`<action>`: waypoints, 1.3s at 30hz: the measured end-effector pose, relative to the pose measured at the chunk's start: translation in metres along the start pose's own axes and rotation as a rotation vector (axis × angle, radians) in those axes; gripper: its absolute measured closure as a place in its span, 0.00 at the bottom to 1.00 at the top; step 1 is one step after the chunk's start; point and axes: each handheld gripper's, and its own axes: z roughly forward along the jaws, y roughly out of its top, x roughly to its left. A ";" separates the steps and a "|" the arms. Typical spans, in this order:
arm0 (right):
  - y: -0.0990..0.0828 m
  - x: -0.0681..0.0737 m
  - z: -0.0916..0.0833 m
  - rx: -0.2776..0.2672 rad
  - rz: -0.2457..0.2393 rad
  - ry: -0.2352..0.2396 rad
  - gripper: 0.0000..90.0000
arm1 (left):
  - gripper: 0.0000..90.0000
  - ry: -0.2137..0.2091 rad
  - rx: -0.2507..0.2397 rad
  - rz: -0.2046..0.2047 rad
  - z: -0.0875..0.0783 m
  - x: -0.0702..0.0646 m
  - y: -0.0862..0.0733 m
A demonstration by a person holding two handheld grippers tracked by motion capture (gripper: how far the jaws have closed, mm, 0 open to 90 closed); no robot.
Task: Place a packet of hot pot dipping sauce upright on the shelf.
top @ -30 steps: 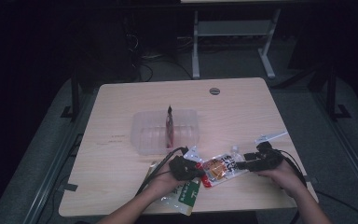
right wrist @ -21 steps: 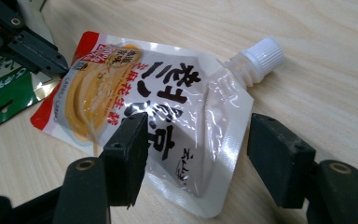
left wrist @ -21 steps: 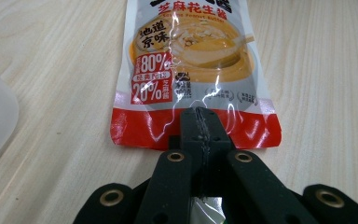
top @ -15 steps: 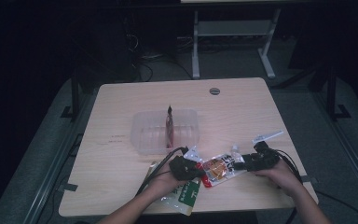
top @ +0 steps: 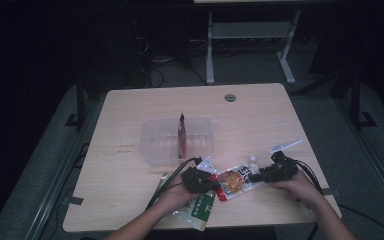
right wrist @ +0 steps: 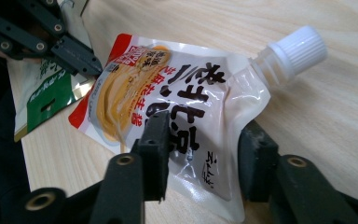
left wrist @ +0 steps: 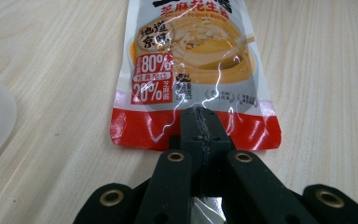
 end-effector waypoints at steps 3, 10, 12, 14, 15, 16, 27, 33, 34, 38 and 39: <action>0.000 0.002 -0.003 -0.018 -0.016 0.018 0.77 | 1.00 0.000 0.000 0.001 0.000 0.000 0.000; 0.002 0.008 -0.006 -0.041 -0.066 0.076 0.95 | 1.00 0.001 0.000 0.004 0.000 0.000 0.000; 0.003 0.011 -0.006 -0.038 -0.087 0.080 0.97 | 1.00 0.002 0.001 0.004 0.000 0.000 0.000; 0.004 0.012 -0.007 -0.047 -0.102 0.078 0.99 | 1.00 0.001 0.000 0.003 0.000 0.000 0.000; 0.004 0.013 -0.008 -0.052 -0.105 0.084 0.99 | 1.00 0.000 0.001 0.003 0.000 0.000 0.000; 0.004 0.013 -0.010 -0.057 -0.102 0.096 0.99 | 1.00 -0.002 0.000 0.002 0.000 0.000 0.000; 0.009 0.022 -0.024 -0.200 -0.111 0.198 1.00 | 0.98 0.002 -0.014 -0.013 -0.003 0.002 -0.002; 0.015 0.034 -0.029 -0.266 -0.138 0.231 1.00 | 0.90 0.004 -0.033 -0.004 -0.011 0.003 0.000; 0.016 0.037 -0.030 -0.276 -0.136 0.237 1.00 | 0.87 0.003 -0.030 -0.005 -0.012 0.003 0.000; 0.019 0.041 -0.033 -0.311 -0.153 0.233 1.00 | 0.79 -0.010 -0.034 -0.014 -0.018 0.001 0.000; 0.020 0.042 -0.034 -0.318 -0.155 0.230 1.00 | 0.76 -0.016 -0.037 -0.018 -0.019 0.000 -0.001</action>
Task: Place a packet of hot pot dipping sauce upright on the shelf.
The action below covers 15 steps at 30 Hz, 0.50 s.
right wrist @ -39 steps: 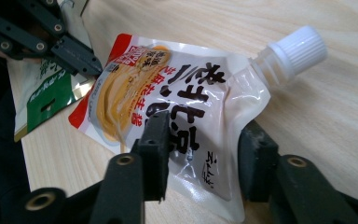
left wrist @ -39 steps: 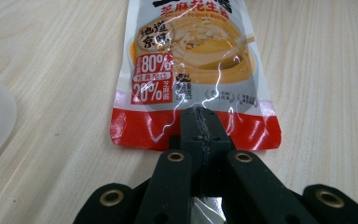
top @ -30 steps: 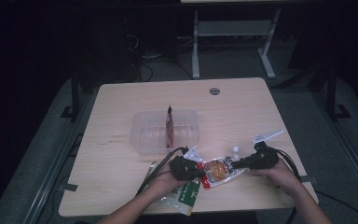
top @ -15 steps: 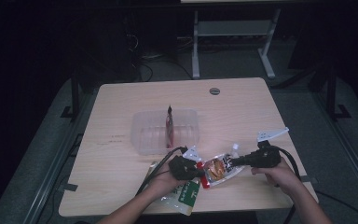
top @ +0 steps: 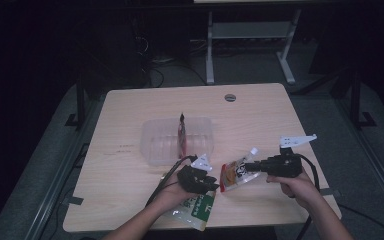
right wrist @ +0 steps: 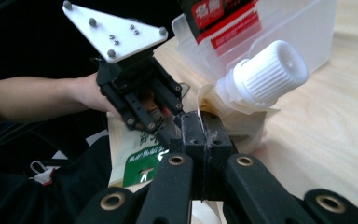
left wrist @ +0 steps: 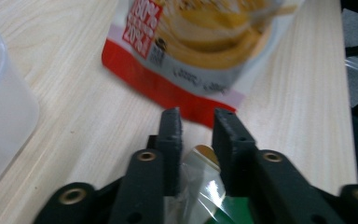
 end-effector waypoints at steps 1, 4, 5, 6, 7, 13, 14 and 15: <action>0.001 0.001 0.000 -0.006 -0.002 -0.002 1.00 | 0.74 -0.009 0.000 -0.001 -0.002 0.000 -0.001; 0.005 0.002 -0.002 -0.032 -0.009 -0.012 1.00 | 0.67 -0.025 -0.001 -0.009 -0.009 -0.001 -0.003; 0.006 0.002 -0.003 -0.040 -0.011 -0.017 1.00 | 0.65 -0.028 -0.003 -0.014 -0.012 -0.001 -0.004; 0.008 0.002 -0.003 -0.047 -0.012 -0.018 1.00 | 0.63 -0.029 -0.006 -0.017 -0.015 -0.001 -0.005; 0.009 0.002 -0.003 -0.053 -0.015 -0.023 1.00 | 0.62 -0.032 -0.005 -0.016 -0.018 -0.001 -0.007; 0.020 0.003 -0.005 -0.074 -0.031 -0.034 1.00 | 0.53 -0.036 -0.008 -0.022 -0.039 0.001 -0.016; 0.021 0.003 -0.005 -0.077 -0.036 -0.037 1.00 | 0.52 -0.035 -0.012 -0.022 -0.044 0.002 -0.018; 0.023 0.004 -0.005 -0.080 -0.039 -0.038 1.00 | 0.51 -0.034 -0.010 -0.025 -0.049 0.002 -0.021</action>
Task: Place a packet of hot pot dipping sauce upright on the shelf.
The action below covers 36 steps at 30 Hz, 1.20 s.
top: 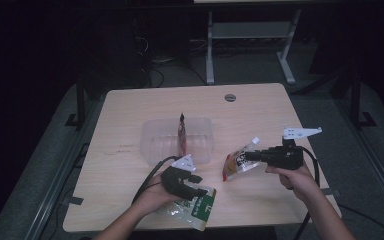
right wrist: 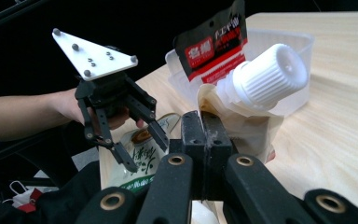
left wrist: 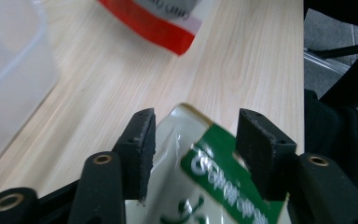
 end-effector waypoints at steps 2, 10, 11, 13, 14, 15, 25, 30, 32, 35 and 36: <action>0.003 0.001 0.000 -0.002 -0.009 -0.003 1.00 | 0.48 0.004 -0.005 0.001 -0.008 0.001 -0.005; 0.021 0.003 0.001 -0.038 -0.033 0.001 1.00 | 0.40 0.032 -0.032 -0.024 -0.047 0.006 -0.028; 0.022 0.004 0.001 -0.040 -0.032 0.001 1.00 | 0.40 0.038 -0.031 -0.023 -0.052 0.008 -0.031; 0.028 0.004 0.002 -0.054 -0.039 0.007 1.00 | 0.38 0.052 -0.035 -0.033 -0.058 0.009 -0.037; 0.032 0.005 0.002 -0.059 -0.043 0.004 1.00 | 0.37 0.055 -0.035 -0.035 -0.060 0.009 -0.039; 0.034 0.005 0.003 -0.061 -0.047 0.003 1.00 | 0.37 0.060 -0.035 -0.038 -0.063 0.010 -0.042; 0.060 0.005 0.008 -0.094 -0.066 0.011 1.00 | 0.32 0.121 -0.069 -0.098 -0.091 0.016 -0.070; 0.073 0.004 0.012 -0.110 -0.075 0.014 1.00 | 0.30 0.137 -0.081 -0.122 -0.100 0.019 -0.079; 0.080 0.003 0.017 -0.113 -0.075 0.022 1.00 | 0.28 0.143 -0.084 -0.129 -0.103 0.021 -0.079; 0.085 0.002 0.022 -0.111 -0.077 0.023 1.00 | 0.26 0.154 -0.093 -0.129 -0.108 0.024 -0.081; 0.088 0.002 0.024 -0.113 -0.083 0.025 1.00 | 0.26 0.156 -0.097 -0.133 -0.108 0.024 -0.081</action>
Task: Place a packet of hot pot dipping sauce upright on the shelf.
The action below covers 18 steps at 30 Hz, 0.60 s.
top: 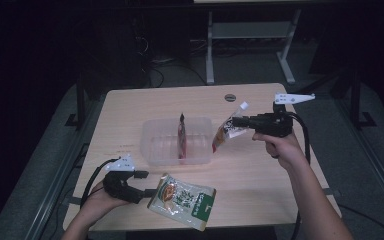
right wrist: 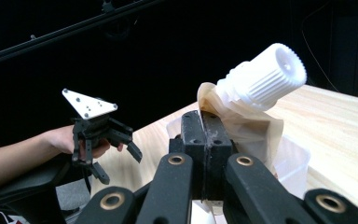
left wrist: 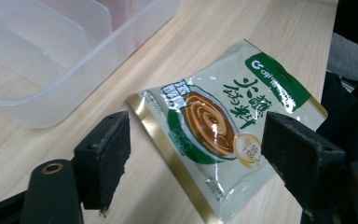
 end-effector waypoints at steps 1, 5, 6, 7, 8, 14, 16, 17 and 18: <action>0.002 -0.001 0.002 -0.003 -0.005 0.000 1.00 | 0.25 0.007 0.002 0.013 -0.001 0.002 0.000; 0.008 -0.003 0.011 -0.004 -0.010 0.010 1.00 | 0.25 0.014 0.005 0.005 -0.004 0.005 -0.003; 0.011 -0.003 0.013 -0.007 -0.015 0.010 1.00 | 0.25 0.015 0.003 0.001 -0.004 0.006 -0.003; 0.012 -0.002 0.015 -0.010 -0.014 0.011 1.00 | 0.25 0.020 -0.001 -0.003 -0.005 0.007 -0.004; 0.013 -0.003 0.016 -0.009 -0.016 0.015 1.00 | 0.25 0.025 -0.001 -0.004 -0.006 0.008 -0.004; 0.019 -0.001 0.027 -0.015 -0.034 0.020 1.00 | 0.25 0.046 -0.014 -0.014 -0.011 0.015 -0.008; 0.019 -0.001 0.030 -0.013 -0.037 0.025 1.00 | 0.25 0.053 -0.011 -0.023 -0.012 0.016 -0.010; 0.019 -0.001 0.031 -0.009 -0.037 0.026 1.00 | 0.25 0.059 -0.013 -0.019 -0.013 0.016 -0.011; 0.019 -0.001 0.033 -0.005 -0.035 0.028 1.00 | 0.25 0.063 -0.016 -0.032 -0.014 0.016 -0.013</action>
